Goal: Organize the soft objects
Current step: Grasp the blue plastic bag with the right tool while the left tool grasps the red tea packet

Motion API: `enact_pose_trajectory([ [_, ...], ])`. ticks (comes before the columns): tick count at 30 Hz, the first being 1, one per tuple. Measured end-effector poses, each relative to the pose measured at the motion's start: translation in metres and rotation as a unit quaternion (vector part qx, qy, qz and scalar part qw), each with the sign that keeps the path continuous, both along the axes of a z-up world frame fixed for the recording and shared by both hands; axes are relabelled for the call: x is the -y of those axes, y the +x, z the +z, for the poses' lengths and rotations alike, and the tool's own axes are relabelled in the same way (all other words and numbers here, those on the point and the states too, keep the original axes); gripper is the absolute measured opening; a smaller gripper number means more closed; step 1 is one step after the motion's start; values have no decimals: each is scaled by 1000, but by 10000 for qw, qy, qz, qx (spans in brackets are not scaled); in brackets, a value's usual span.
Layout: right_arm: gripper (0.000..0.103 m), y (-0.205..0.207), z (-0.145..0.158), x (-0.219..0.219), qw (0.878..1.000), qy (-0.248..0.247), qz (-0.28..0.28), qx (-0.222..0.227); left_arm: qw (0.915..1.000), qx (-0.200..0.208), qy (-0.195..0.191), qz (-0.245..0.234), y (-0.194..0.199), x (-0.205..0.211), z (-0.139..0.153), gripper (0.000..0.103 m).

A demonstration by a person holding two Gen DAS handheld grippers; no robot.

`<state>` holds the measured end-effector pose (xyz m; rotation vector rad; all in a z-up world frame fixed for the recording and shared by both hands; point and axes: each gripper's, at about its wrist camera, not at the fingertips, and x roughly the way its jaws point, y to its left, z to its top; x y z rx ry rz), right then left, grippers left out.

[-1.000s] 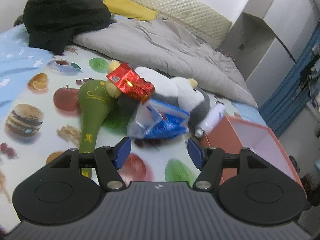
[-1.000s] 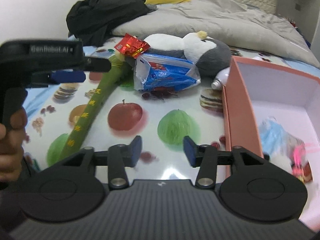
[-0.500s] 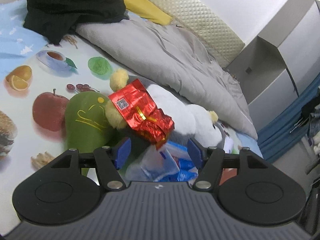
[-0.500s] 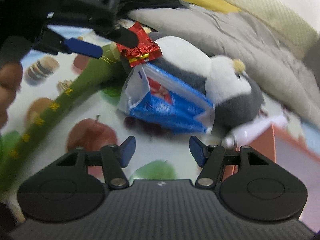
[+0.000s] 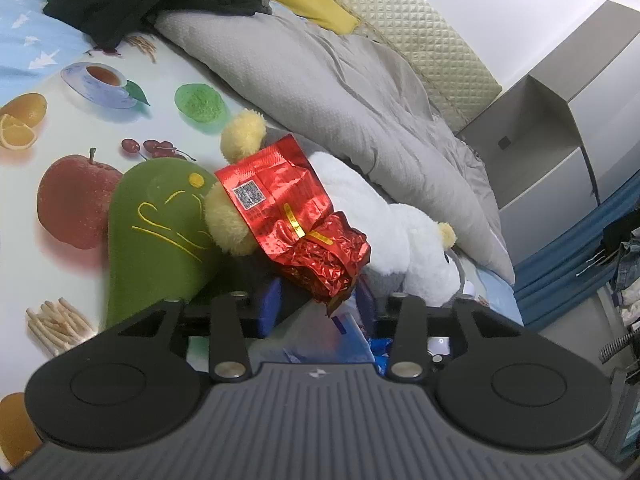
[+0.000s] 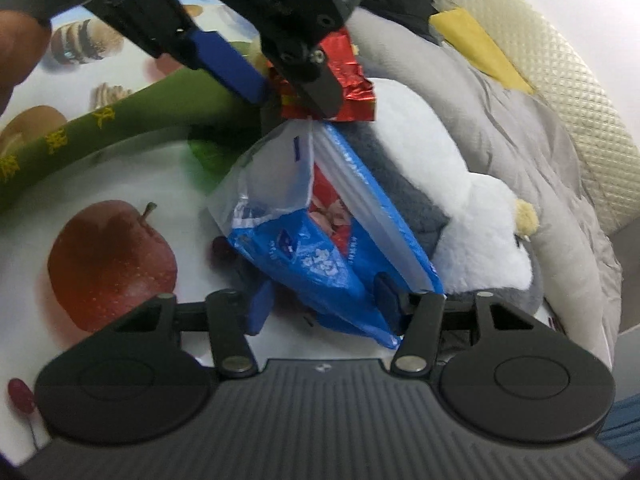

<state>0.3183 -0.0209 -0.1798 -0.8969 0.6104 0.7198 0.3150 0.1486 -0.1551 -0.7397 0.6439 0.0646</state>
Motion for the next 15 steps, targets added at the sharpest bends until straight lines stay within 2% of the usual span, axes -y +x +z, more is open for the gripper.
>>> enact_pose_trajectory([
  [2, 46, -1, -2, 0, 9999, -61, 50, 77, 10000, 43, -41, 4, 0, 0, 0, 37],
  [4, 28, -3, -2, 0, 9998, -124, 83, 96, 9999, 108, -20, 12, -1, 2, 0, 34],
  [5, 24, -4, -2, 2, 9999, -109, 76, 40, 9999, 120, 34, 2, -1, 4, 1, 34],
  [11, 13, -14, 2, 4, 9998, -182, 62, -1, 9997, 243, 79, -19, -10, 4, 8, 32],
  [12, 11, -18, 3, 5, 9998, -178, 45, -34, 9996, 252, 79, -20, -13, 4, 9, 30],
  [13, 11, -20, 5, 6, 9998, -178, 34, -51, 9996, 261, 58, -28, -15, 4, 10, 19],
  [15, 11, -28, 9, 8, 9998, -175, 11, -70, 9996, 264, -37, -51, -20, 2, 11, 18],
])
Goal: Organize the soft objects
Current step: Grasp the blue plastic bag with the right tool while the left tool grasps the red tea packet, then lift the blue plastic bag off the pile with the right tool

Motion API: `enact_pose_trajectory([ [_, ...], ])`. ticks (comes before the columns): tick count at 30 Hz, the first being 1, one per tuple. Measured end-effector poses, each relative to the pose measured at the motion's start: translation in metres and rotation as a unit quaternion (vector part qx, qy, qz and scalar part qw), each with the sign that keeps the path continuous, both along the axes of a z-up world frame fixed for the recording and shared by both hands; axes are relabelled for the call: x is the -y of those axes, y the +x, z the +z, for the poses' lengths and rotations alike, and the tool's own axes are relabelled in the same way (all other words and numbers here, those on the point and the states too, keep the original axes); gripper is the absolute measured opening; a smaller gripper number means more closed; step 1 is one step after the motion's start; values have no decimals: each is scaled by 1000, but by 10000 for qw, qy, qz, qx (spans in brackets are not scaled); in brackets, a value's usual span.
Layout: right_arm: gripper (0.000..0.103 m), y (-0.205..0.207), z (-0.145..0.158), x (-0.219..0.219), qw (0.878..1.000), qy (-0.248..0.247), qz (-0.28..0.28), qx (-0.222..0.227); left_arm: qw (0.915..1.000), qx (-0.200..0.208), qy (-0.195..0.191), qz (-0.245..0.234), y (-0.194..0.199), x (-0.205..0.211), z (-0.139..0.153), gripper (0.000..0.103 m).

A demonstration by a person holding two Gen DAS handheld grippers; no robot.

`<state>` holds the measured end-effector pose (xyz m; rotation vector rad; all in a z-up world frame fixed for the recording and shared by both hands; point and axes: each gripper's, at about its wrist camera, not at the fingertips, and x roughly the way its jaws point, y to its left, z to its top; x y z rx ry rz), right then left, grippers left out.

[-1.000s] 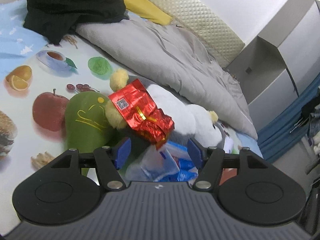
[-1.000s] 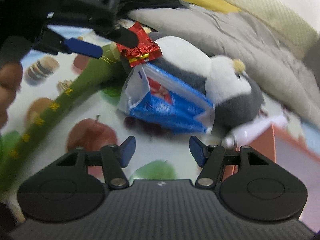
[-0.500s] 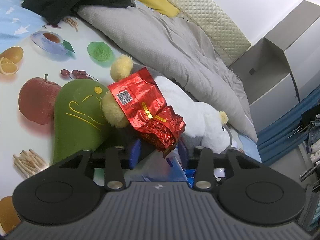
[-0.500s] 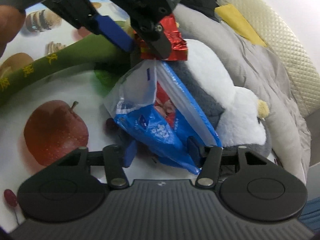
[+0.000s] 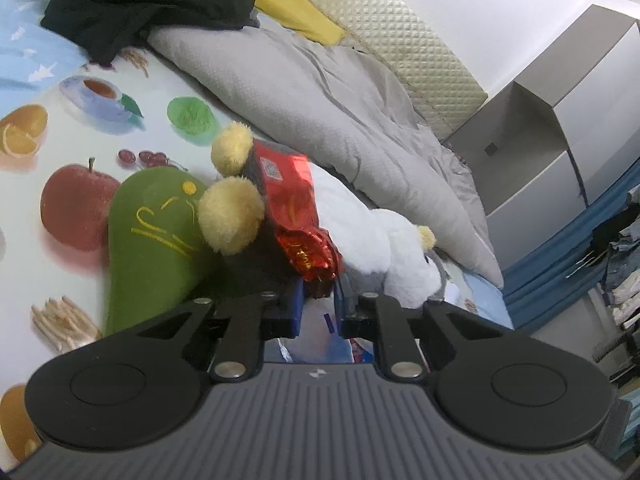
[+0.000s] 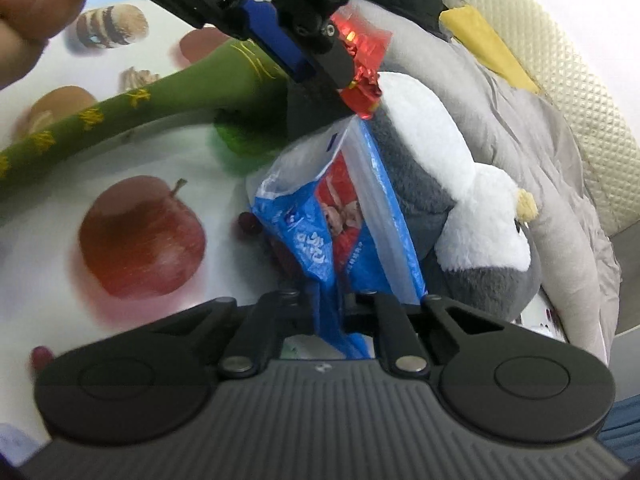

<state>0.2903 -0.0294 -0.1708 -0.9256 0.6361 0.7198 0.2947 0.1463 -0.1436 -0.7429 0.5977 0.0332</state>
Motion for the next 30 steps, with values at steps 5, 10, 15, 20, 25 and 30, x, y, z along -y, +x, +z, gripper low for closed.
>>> enact_pose_trajectory([
  [5, 10, -17, 7, 8, 9998, 41, -146, -112, 9998, -78, -154, -70, -17, 1, -1, 5],
  [10, 10, -39, 15, 25, 9981, 193, -468, -359, 9996, -215, -155, -113, -39, 7, -2, 5],
  [15, 10, -52, 21, 43, 9892, 613, -1064, -796, 9993, -326, 10, -181, -57, 14, -2, 5],
  [20, 10, -56, 24, 61, 9713, 1117, -1760, -1149, 9983, -482, 194, -261, -70, 21, -6, 5],
  [25, 10, -54, 27, 83, 9425, 1702, -2551, -1330, 9954, -748, 534, -280, -74, 28, -13, 6],
  [30, 12, -61, 25, 91, 9255, 1987, -2929, -1345, 9912, -914, 902, -306, -63, 39, -21, 53],
])
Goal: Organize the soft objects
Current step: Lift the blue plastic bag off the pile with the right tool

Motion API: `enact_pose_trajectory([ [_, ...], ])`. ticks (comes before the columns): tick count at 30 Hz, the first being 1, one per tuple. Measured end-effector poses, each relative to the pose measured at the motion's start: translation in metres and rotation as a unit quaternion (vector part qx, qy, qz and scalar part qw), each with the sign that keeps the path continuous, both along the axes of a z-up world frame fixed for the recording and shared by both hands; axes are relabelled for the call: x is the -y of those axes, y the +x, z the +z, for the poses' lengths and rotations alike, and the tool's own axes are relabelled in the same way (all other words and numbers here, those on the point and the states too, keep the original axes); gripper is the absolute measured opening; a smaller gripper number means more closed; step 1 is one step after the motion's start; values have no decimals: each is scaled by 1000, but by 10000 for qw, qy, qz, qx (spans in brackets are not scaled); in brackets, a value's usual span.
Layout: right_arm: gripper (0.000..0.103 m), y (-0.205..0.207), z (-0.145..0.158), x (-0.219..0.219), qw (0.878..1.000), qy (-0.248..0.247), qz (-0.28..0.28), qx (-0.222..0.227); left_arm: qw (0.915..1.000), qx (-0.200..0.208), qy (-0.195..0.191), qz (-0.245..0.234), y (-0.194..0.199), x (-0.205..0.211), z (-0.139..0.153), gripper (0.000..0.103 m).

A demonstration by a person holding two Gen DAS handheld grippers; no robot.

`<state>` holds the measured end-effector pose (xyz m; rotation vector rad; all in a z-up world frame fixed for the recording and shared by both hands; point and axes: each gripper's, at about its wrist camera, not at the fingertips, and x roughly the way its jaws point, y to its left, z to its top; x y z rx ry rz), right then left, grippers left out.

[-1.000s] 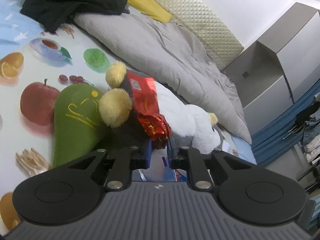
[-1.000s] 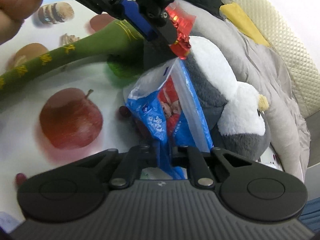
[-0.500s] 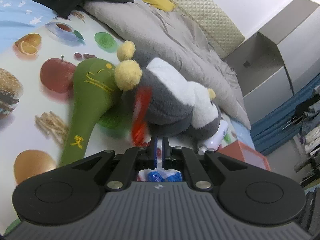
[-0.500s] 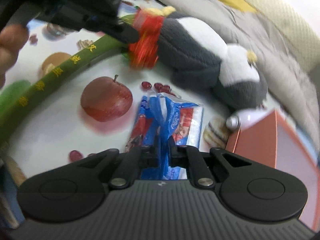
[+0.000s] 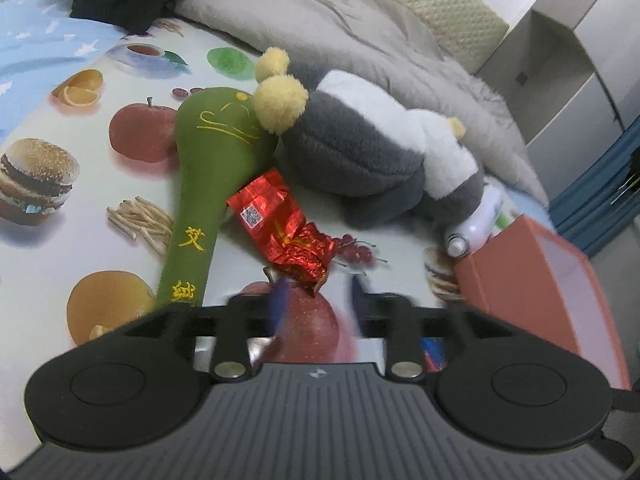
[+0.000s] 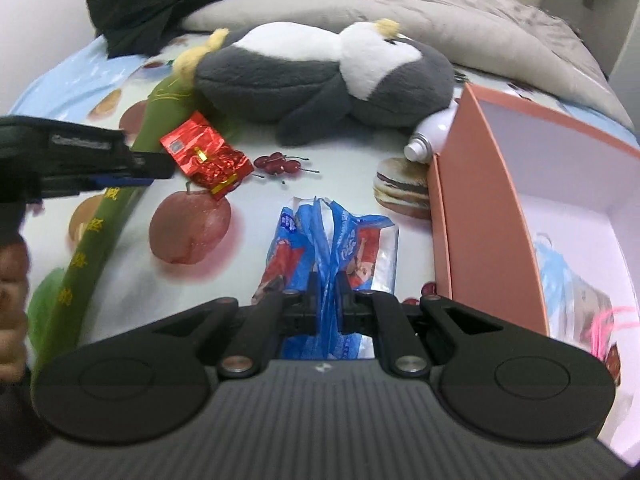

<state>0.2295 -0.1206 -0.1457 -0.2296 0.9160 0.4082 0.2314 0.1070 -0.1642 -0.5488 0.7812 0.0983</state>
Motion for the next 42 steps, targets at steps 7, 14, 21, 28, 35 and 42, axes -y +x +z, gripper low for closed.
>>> enact_pose_trajectory([
  [7, 29, -7, -13, 6, 9998, 167, -19, -122, 9993, -232, 45, 290, 26, 14, -15, 67],
  [14, 41, -11, -21, 11, 9995, 278, 9, -125, 9906, -670, -3, 1190, 57, 16, -30, 72],
  [21, 41, -14, -26, 15, 9988, 475, 85, -117, 9833, -772, -23, 1645, 74, 17, -34, 72],
  [28, 41, -14, -26, 22, 9982, 575, 90, -119, 9857, -894, 435, 1359, 92, 30, -37, 70],
  [35, 41, -18, -25, 24, 9980, 620, 34, -93, 9904, -869, 533, 937, 86, 30, -37, 56],
  [42, 41, -25, -21, 29, 9980, 614, -77, -104, 9935, -890, 605, 374, 65, 35, -33, 51],
])
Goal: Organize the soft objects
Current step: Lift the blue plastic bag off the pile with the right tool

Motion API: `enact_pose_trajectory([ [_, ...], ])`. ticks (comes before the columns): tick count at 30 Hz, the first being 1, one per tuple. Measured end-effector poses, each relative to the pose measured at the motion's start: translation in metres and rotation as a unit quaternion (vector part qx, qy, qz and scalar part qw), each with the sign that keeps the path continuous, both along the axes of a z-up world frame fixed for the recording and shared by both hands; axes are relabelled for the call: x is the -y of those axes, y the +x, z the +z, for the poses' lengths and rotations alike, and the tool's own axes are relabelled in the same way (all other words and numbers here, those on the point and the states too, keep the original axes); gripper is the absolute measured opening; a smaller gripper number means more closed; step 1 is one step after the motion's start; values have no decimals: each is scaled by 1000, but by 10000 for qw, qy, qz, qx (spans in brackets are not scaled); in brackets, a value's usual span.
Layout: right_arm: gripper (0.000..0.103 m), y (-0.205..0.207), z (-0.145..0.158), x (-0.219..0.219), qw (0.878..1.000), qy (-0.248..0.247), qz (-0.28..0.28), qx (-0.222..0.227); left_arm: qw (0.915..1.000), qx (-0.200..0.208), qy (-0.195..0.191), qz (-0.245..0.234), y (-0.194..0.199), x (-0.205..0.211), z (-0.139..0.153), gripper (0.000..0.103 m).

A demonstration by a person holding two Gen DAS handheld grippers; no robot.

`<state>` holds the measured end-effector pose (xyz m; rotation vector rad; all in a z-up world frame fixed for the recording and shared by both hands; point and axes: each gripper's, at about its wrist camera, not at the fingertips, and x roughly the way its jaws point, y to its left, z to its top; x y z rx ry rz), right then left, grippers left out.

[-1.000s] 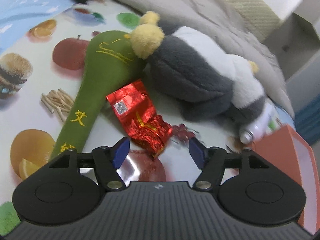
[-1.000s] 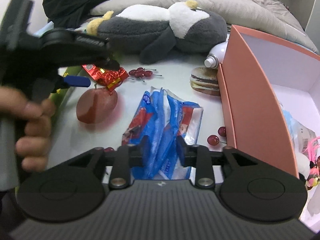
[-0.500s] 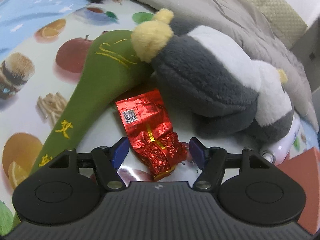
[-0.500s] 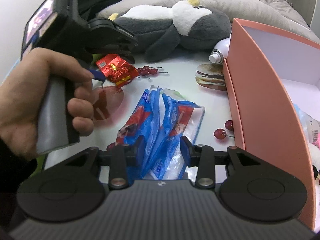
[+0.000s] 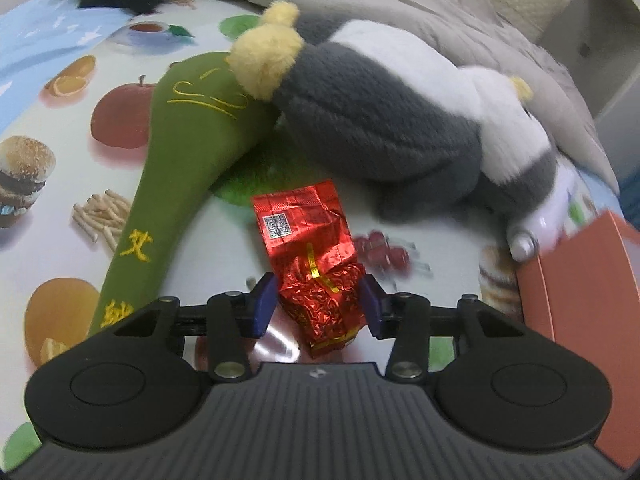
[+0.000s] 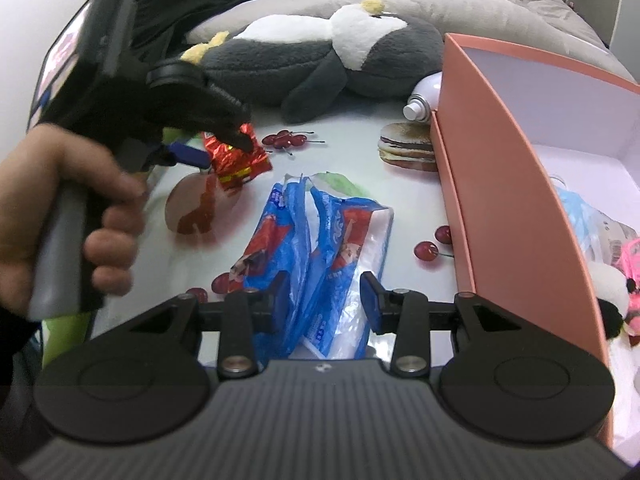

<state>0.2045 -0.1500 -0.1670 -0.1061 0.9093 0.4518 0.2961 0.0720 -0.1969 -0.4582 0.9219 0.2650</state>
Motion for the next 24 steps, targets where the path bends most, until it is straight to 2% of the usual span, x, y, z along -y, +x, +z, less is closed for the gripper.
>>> enact_pose_trajectory([
  [2, 41, -2, 1, 2, 10000, 27, -33, -30, 9999, -19, -90, -134, -9, 0, 1, 50],
  [3, 41, -4, 2, 3, 10000, 32, -49, -33, 9996, -40, -159, -213, -15, 0, 1, 42],
  [10, 41, -19, 9, 9, 9996, 149, -195, -150, 9962, -143, -155, -848, -54, 12, 9, 38],
  [11, 41, -21, 10, 10, 9995, 164, -214, -172, 9955, -154, -152, -926, -60, 13, 10, 34],
  [13, 41, -27, 12, 10, 9994, 191, -239, -184, 9938, -147, -210, -1085, -74, 13, 11, 33],
  [15, 41, -32, 16, 11, 9991, 277, -270, -183, 9922, -234, -194, -1209, -84, 11, 12, 24],
  [19, 41, -36, 17, 10, 9977, 486, -416, -237, 9914, -289, -167, -1263, -101, 4, 13, 24],
  [24, 41, -31, 9, 1, 9967, 613, -480, -237, 9928, -97, -328, -1147, -111, -2, 24, 27],
])
